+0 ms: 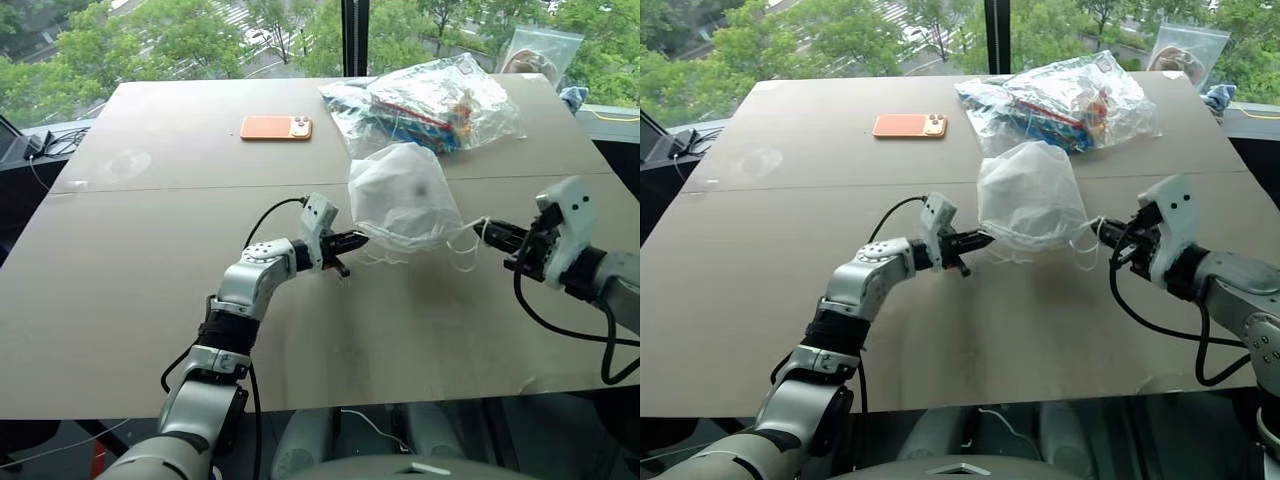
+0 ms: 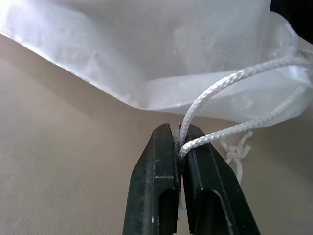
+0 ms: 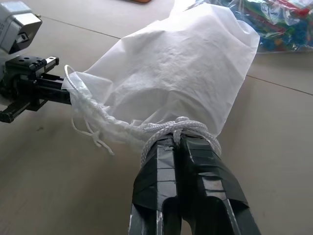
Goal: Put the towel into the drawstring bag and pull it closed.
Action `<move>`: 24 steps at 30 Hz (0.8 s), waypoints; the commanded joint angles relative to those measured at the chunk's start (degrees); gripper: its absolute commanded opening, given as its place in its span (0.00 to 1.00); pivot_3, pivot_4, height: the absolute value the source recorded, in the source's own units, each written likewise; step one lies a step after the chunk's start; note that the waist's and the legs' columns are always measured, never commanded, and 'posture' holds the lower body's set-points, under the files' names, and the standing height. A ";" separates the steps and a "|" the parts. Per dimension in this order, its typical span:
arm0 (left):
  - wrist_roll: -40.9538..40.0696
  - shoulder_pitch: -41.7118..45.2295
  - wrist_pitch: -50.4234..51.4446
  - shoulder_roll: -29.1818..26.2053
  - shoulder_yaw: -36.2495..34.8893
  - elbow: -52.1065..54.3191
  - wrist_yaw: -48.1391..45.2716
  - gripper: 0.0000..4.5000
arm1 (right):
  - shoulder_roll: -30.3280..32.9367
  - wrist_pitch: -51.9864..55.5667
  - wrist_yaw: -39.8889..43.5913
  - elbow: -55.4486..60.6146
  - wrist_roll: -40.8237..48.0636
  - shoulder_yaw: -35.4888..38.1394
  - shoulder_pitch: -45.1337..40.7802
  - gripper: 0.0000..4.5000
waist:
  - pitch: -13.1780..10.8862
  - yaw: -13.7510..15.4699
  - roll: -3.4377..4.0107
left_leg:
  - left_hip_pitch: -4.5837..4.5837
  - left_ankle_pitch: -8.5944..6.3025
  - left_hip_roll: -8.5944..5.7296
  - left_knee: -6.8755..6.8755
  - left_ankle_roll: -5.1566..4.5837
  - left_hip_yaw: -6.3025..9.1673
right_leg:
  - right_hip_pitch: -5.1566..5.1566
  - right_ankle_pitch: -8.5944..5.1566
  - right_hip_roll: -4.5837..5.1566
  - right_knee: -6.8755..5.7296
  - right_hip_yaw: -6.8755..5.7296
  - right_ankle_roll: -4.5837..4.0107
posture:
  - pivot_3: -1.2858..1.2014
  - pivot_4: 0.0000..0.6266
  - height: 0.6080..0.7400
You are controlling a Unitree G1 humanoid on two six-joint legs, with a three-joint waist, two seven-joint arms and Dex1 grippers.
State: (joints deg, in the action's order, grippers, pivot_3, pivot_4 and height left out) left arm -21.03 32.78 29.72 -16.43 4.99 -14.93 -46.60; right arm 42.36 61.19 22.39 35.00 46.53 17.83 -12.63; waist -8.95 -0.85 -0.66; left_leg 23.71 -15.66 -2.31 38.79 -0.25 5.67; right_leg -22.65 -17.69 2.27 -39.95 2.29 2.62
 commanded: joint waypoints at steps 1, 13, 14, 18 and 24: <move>-6.17 -1.27 2.65 -1.02 -4.88 5.58 -2.41 0.02 | -0.52 -0.83 -2.14 1.72 0.17 3.01 -0.21 0.00 | 0.00 -0.17 0.00 | 0.00 0.00 0.00 0.00 0.00 0.00 | 0.00 0.00 0.00 0.00 0.00 0.00 | 0.52 0.24 1.00; -9.65 12.71 0.43 -3.74 -19.98 3.10 11.60 0.02 | 1.09 -16.31 -17.27 -10.84 -20.81 10.22 -12.44 0.00 | 0.00 0.06 0.00 | 0.02 0.00 -0.02 0.10 0.01 -0.01 | -0.02 0.00 -0.02 -0.04 -0.04 0.01 | 0.52 0.24 1.00; -8.95 14.80 -1.14 -3.57 -20.50 1.80 13.23 0.02 | 1.39 -17.70 -18.09 -12.07 -22.67 9.43 -13.98 0.00 | 0.00 0.03 0.00 | 0.01 0.00 -0.02 0.10 0.01 -0.03 | -0.01 0.00 -0.02 -0.06 -0.03 0.01 | 0.52 0.24 1.00; -5.44 20.39 -7.89 -4.07 -20.28 -3.08 16.66 0.02 | 2.25 -22.37 -19.11 -15.93 -28.19 6.79 -18.07 0.00 | 0.00 -0.30 0.00 | 0.01 0.00 -0.01 0.09 0.01 -0.17 | -0.04 0.01 -0.02 -0.04 0.05 0.01 | 0.52 0.24 1.00; -3.31 27.53 -14.85 -7.10 -23.41 -13.90 21.99 0.02 | 3.79 -26.94 -20.18 -20.82 -33.39 7.41 -21.71 0.00 | -0.01 -0.35 0.00 | 0.03 0.00 0.01 0.06 0.01 -0.21 | -0.12 0.01 -0.03 -0.09 0.07 0.01 | 0.52 0.24 1.00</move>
State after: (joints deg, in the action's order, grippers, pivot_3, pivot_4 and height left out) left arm -24.85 59.27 17.74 -20.42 -13.34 -27.56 -27.56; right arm 43.94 35.82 4.48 15.53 16.66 21.66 -33.88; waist -8.96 -1.21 -0.67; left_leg 23.77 -15.65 -2.30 38.85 -0.24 5.46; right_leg -22.78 -17.68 2.23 -40.03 2.36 2.64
